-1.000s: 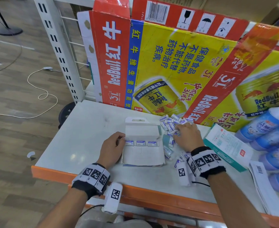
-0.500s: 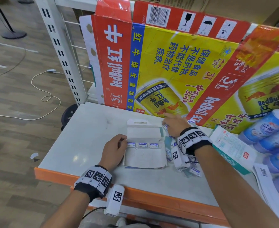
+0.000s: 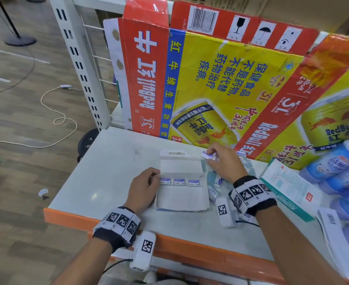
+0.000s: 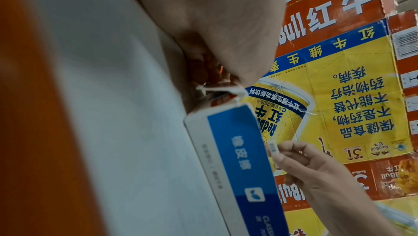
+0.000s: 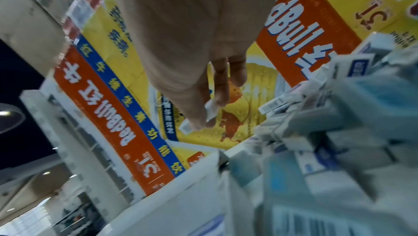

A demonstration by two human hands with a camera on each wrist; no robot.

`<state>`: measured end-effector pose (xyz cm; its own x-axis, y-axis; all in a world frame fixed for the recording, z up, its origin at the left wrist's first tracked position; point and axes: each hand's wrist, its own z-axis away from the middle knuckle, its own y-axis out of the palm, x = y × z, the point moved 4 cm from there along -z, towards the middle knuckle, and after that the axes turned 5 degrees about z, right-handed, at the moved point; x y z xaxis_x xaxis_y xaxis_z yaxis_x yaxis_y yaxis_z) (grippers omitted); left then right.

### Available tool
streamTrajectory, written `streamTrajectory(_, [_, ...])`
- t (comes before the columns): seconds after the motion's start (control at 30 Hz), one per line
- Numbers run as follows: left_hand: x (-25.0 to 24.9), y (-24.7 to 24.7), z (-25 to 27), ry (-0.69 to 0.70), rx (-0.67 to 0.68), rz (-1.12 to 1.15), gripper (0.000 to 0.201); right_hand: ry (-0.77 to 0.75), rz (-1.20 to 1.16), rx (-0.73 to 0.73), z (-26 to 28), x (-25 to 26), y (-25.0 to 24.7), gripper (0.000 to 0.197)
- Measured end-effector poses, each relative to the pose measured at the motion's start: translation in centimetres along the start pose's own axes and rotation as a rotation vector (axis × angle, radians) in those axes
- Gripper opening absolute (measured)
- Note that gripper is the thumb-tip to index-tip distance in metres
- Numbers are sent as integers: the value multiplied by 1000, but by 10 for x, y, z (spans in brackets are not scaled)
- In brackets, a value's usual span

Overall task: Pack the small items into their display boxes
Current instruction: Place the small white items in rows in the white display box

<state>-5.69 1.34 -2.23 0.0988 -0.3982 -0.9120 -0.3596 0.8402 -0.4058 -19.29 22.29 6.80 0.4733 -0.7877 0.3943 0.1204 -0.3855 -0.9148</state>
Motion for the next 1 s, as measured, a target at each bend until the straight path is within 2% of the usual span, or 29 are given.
streamTrajectory(0.2, [0, -1, 1, -5, -6, -5, 13, -134, -70, 203, 35, 47, 28, 17])
streamTrajectory(0.3, [-1, -1, 1, 5, -2, -12, 14, -213, -11, 286, 42, 67, 45, 14])
streamTrajectory(0.43, [-3, -2, 1, 22, -8, -17, 14, -221, 78, 358, 45, 82, 62, 15])
streamTrajectory(0.77, [-2, -1, 1, 31, -9, 4, 13, -187, 162, 373, 47, 95, 75, 18])
streamTrajectory(1.0, [-1, -1, 1, 24, -5, 1, 13, -213, 192, 333, 44, 96, 77, 11])
